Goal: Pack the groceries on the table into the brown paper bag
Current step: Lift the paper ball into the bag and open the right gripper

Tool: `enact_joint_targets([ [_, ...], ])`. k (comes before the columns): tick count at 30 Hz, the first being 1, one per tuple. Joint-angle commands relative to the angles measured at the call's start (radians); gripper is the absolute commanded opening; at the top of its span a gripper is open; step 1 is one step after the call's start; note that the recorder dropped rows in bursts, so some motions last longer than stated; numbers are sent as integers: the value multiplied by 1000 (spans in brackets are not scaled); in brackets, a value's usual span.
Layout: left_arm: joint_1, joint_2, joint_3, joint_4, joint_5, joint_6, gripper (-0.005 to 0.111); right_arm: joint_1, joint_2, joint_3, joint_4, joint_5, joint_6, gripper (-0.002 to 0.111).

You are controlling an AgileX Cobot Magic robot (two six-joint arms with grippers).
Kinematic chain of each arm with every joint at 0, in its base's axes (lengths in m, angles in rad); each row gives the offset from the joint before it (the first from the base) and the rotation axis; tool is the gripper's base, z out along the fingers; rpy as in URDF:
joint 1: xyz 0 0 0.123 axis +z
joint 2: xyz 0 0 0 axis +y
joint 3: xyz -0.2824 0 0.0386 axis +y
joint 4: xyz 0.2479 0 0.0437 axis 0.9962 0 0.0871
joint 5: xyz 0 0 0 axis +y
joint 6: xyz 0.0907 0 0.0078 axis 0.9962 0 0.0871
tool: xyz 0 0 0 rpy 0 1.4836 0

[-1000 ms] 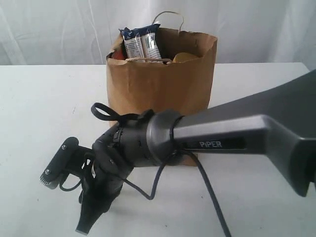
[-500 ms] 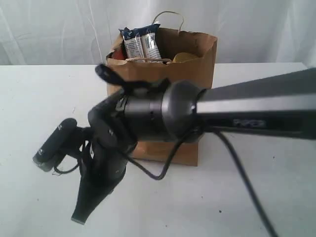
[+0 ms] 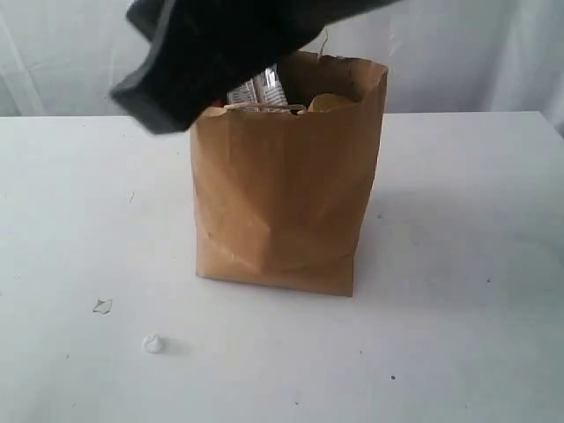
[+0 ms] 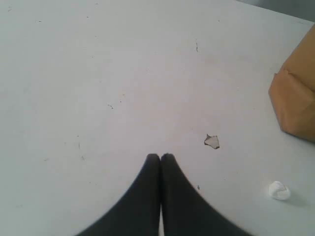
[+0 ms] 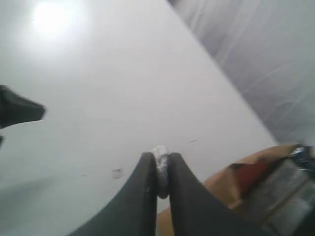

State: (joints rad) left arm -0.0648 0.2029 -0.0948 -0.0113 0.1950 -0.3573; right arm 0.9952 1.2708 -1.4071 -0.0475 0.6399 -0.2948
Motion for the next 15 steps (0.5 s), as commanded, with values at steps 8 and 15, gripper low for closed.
enact_joint_targets([
  [8, -5, -4, 0, -11, -1, -3, 0, -226, 73, 1, -583, -160, 472, 0],
  [15, -5, -4, 0, -11, -1, -3, 0, -284, 225, 1, -571, -265, 576, 19],
])
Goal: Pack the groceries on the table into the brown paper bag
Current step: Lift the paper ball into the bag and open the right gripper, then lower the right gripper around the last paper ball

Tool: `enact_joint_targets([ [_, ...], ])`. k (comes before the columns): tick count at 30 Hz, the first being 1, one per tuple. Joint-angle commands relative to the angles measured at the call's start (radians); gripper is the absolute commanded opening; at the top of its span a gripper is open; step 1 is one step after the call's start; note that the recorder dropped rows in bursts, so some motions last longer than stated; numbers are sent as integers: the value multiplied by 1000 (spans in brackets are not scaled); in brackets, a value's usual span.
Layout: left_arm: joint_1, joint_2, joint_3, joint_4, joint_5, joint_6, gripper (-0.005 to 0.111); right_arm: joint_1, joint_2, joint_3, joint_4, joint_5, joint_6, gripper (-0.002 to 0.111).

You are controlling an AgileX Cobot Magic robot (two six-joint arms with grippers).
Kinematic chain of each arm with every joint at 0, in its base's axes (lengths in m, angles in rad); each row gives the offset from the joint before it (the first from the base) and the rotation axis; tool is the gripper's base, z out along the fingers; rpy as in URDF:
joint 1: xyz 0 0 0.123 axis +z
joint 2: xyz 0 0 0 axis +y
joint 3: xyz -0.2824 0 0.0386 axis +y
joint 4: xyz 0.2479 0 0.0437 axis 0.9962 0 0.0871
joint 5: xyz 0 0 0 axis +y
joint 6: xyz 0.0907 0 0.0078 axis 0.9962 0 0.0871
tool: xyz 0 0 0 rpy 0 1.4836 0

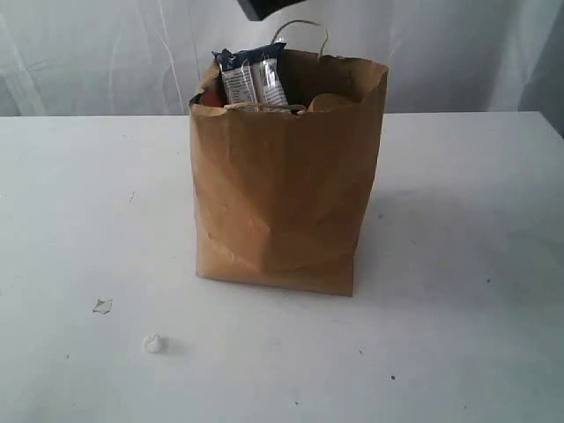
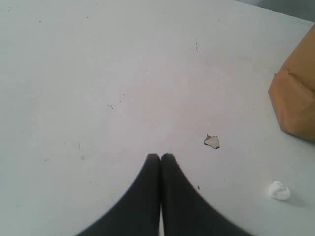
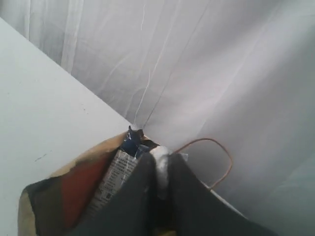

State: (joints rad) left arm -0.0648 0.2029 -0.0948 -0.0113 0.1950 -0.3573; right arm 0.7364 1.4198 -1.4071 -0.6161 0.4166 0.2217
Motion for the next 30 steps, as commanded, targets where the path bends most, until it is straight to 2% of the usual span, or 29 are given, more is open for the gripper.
enact_joint_targets([
  [1, -5, -4, 0, -11, -1, -3, 0, -27, 93, 1, 1, -39, 73, 22],
  [7, -5, -4, 0, -11, -1, -3, 0, -27, 157, 1, 126, 7, 77, 38],
  [14, -5, -4, 0, -11, -1, -3, 0, -14, 116, 1, 196, 24, 77, 38],
  [21, -5, -4, 0, -11, -1, -3, 0, 53, 1, 1, 260, 29, 70, 38],
  [26, -5, -4, 0, -11, -1, -3, 0, 154, -34, 1, 312, 27, -2, 21],
  [30, -5, -4, 0, -11, -1, -3, 0, 218, -29, 1, 444, 19, -149, 7],
])
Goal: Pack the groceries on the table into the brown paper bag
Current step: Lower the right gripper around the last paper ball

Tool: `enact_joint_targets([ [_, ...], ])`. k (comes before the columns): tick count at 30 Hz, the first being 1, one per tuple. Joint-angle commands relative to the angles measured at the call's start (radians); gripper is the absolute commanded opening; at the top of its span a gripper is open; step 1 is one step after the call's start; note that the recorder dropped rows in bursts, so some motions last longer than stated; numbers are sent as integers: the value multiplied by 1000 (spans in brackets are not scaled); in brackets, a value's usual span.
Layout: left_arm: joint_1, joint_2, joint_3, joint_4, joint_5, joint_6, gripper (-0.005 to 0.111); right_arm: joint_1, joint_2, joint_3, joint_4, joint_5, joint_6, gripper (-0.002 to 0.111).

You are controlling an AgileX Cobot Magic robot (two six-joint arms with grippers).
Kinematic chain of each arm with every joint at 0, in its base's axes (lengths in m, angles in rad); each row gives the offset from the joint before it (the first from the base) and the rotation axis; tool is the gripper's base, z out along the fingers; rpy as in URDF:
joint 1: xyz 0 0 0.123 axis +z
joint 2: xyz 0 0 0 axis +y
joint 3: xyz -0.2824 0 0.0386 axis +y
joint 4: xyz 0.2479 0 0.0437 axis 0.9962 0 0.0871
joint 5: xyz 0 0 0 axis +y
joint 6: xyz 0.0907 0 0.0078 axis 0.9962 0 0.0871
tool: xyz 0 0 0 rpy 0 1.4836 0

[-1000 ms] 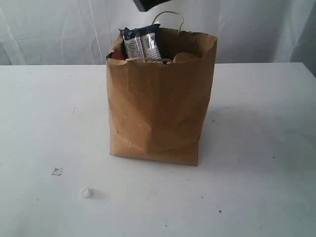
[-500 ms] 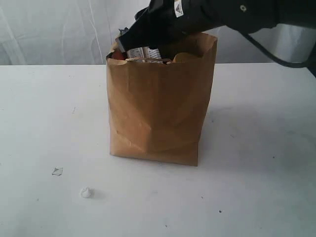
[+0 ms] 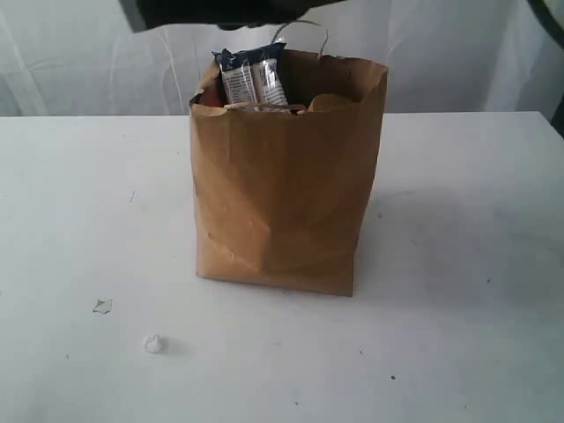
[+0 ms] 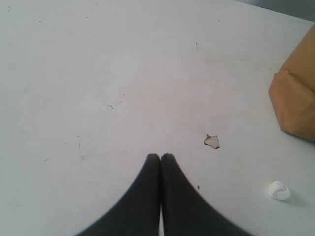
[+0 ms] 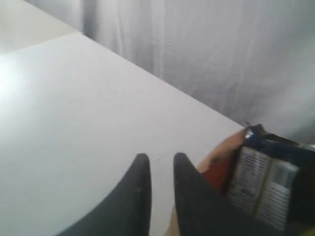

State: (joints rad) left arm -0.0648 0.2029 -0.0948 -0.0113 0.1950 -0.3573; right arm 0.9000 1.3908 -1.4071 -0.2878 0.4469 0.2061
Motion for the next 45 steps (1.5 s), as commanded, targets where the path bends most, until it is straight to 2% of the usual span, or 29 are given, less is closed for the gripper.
enact_joint_targets([
  [1, -5, -4, 0, -11, -1, -3, 0, 74, 8, 1, 181, -14, -206, 4],
  [6, -5, -4, 0, -11, -1, -3, 0, 129, 58, 1, 428, 1, -511, 0],
  [10, -5, -4, 0, -11, -1, -3, 0, 149, 141, 1, 596, 117, -871, 0],
  [13, -5, -4, 0, -11, -1, -3, 0, 149, 228, 1, 636, 240, -1010, 0],
  [16, -5, -4, 0, -11, -1, -3, 0, 147, 334, 1, 622, 316, -1016, 0],
  [19, -5, -4, 0, -11, -1, -3, 0, 147, 434, 1, 608, 312, -1014, 0],
  [21, -5, -4, 0, -11, -1, -3, 0, 147, 512, 1, 606, 312, -1014, 10],
  [24, -5, -4, 0, -11, -1, -3, 0, 147, 566, 1, 603, 307, -1005, 42],
  [26, -5, -4, 0, -11, -1, -3, 0, 147, 571, 1, 564, 243, -933, 49],
  [30, -5, -4, 0, -11, -1, -3, 0, 139, 611, 1, 357, 27, -647, 49],
  [33, -5, -4, 0, -11, -1, -3, 0, 105, 677, 1, 359, 24, -530, 49],
  [39, -5, -4, 0, -11, -1, -3, 0, 94, 697, 1, 372, 29, -514, 49],
  [45, -5, -4, 0, -11, -1, -3, 0, 86, 711, 1, 379, 18, -514, 37],
])
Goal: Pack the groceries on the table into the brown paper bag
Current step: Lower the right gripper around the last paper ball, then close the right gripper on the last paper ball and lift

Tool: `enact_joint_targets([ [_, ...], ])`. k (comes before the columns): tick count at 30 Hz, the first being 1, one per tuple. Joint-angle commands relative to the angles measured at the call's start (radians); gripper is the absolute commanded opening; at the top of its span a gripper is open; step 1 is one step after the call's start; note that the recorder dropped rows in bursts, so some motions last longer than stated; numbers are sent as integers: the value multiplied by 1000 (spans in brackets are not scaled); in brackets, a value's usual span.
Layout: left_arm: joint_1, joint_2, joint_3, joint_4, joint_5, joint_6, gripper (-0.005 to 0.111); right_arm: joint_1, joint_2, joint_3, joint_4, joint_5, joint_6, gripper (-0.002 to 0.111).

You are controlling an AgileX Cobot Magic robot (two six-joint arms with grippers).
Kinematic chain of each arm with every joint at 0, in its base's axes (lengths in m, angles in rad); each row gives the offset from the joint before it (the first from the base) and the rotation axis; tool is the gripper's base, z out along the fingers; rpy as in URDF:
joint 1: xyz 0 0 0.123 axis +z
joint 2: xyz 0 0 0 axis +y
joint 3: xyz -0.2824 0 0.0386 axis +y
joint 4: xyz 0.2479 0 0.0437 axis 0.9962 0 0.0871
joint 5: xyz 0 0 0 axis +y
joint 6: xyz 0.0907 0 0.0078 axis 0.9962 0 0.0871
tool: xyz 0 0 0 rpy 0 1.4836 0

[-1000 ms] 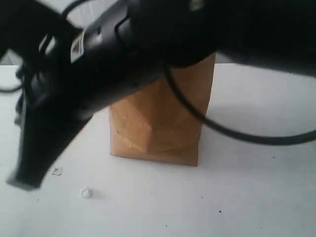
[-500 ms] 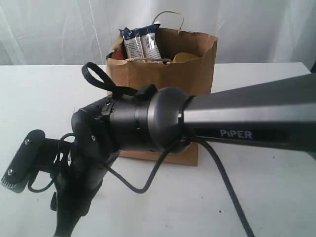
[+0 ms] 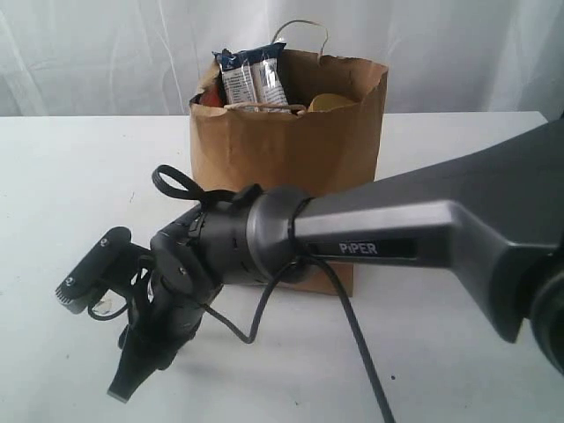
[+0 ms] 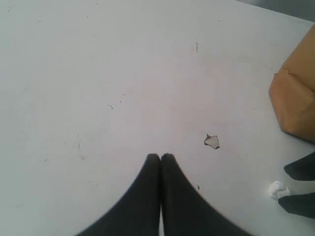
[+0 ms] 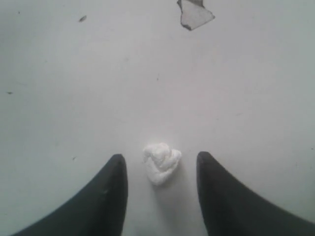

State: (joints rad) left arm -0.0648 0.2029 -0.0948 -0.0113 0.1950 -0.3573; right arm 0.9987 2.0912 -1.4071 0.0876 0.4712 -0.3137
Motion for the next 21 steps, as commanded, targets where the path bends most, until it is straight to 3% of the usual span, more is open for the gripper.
enact_joint_targets([
  [1, -5, -4, 0, -11, -1, -3, 0, -13, 15, 1, 5, -4, 5, 36],
  [5, -5, -4, 0, -11, -1, -3, 0, -13, 15, 1, 5, 4, 5, 30],
  [12, -5, -4, 0, -11, -1, -3, 0, -13, 15, 1, 5, 10, 5, 1],
  [21, -5, -4, 0, -11, -1, -3, 0, -13, -49, 1, 8, 123, 5, 0],
])
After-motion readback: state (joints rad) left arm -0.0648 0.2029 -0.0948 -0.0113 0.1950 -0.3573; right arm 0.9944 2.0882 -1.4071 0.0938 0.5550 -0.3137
